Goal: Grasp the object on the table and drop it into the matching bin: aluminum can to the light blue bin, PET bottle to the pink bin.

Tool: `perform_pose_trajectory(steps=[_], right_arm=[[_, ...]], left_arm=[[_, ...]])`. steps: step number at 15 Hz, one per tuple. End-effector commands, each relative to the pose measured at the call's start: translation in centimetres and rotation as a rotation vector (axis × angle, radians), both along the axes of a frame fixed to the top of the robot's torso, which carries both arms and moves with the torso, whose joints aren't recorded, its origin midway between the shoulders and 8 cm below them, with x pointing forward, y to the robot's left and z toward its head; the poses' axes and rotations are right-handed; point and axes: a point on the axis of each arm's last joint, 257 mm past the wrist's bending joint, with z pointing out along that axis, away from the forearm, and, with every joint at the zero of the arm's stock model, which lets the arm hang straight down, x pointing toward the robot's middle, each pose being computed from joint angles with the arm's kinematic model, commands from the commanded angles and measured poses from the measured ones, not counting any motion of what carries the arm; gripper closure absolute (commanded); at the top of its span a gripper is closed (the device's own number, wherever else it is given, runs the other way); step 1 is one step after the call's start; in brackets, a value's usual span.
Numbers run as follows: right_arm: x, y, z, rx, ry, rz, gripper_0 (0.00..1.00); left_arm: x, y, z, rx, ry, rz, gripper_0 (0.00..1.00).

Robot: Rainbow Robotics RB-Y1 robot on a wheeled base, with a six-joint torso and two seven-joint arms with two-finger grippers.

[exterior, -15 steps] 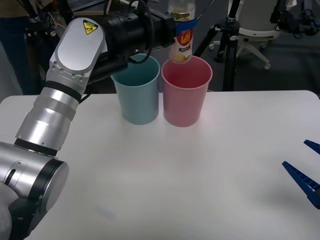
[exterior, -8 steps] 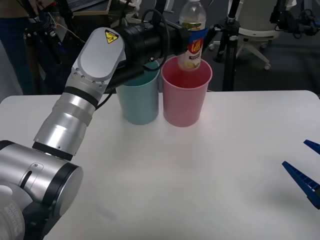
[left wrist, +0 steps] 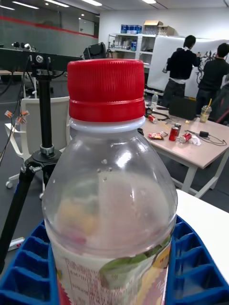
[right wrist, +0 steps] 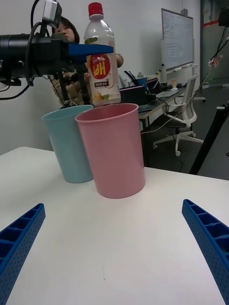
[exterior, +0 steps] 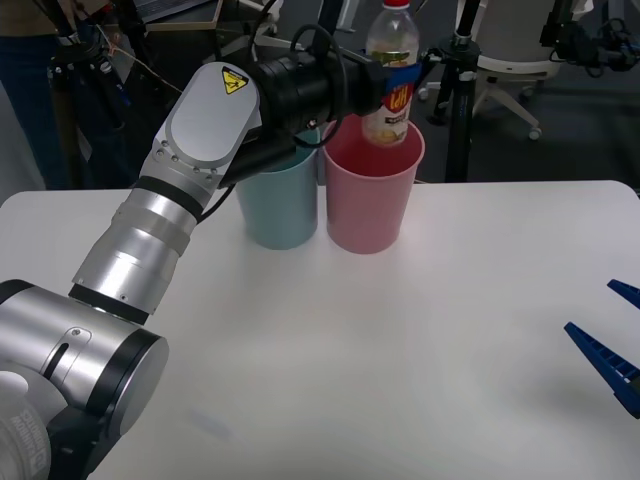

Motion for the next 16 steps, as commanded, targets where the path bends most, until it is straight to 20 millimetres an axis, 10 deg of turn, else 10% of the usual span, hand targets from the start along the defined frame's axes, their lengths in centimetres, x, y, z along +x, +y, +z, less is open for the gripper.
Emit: perform_pose_trajectory(steps=[1,16], right_arm=[[0.0,0.0,0.0,0.0,0.0,0.0,0.0],[0.0,0.0,0.0,0.0,0.0,0.0,0.0]], left_arm=[[0.11,0.09,0.09,0.002,-0.009,0.005,0.0],[-0.22,-0.13,0.46,-0.016,-0.011,-0.01,0.0]])
